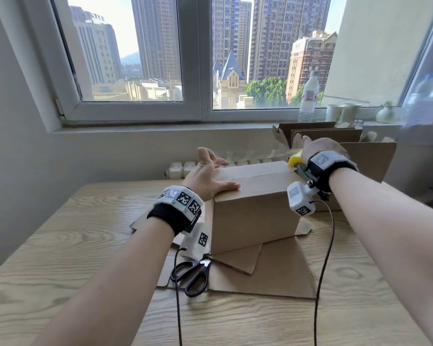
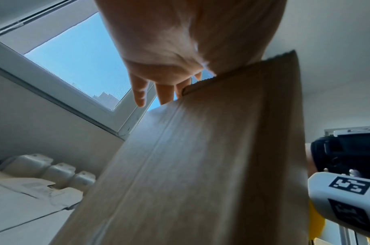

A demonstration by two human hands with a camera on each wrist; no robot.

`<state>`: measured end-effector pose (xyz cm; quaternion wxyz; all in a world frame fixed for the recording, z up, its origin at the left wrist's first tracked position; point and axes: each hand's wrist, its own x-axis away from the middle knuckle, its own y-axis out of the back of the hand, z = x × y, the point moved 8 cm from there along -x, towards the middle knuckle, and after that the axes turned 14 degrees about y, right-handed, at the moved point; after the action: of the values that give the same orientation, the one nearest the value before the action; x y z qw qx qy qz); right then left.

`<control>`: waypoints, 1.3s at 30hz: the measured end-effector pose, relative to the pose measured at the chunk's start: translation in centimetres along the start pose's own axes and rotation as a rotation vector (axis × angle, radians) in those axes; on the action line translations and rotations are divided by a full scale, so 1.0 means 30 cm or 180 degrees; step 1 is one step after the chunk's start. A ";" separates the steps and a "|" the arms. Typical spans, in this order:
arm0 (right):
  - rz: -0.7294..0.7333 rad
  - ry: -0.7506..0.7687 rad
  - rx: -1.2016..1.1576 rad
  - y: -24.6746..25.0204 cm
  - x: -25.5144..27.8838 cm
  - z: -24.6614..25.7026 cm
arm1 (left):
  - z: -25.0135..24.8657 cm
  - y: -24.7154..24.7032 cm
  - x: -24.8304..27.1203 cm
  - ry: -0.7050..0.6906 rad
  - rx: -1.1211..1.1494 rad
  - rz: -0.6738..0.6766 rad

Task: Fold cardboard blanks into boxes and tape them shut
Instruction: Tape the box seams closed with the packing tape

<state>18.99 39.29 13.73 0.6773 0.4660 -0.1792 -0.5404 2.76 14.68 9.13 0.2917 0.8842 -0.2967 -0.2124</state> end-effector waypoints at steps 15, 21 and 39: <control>0.0412 0.0484 0.0033 -0.038 -0.027 0.028 | -0.008 -0.001 0.005 0.0164 0.0288 -0.0349; 0.0146 0.0699 0.0454 -0.019 0.007 0.040 | 0.002 0.029 0.030 0.0512 0.0205 -0.0462; -0.0504 0.2647 0.2728 0.112 0.104 0.280 | 0.043 0.045 0.053 0.0827 0.0364 -0.0891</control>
<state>15.72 32.75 19.89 0.4001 0.8817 -0.0659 -0.2413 2.68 12.26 8.71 0.2445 0.9519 -0.1422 -0.1179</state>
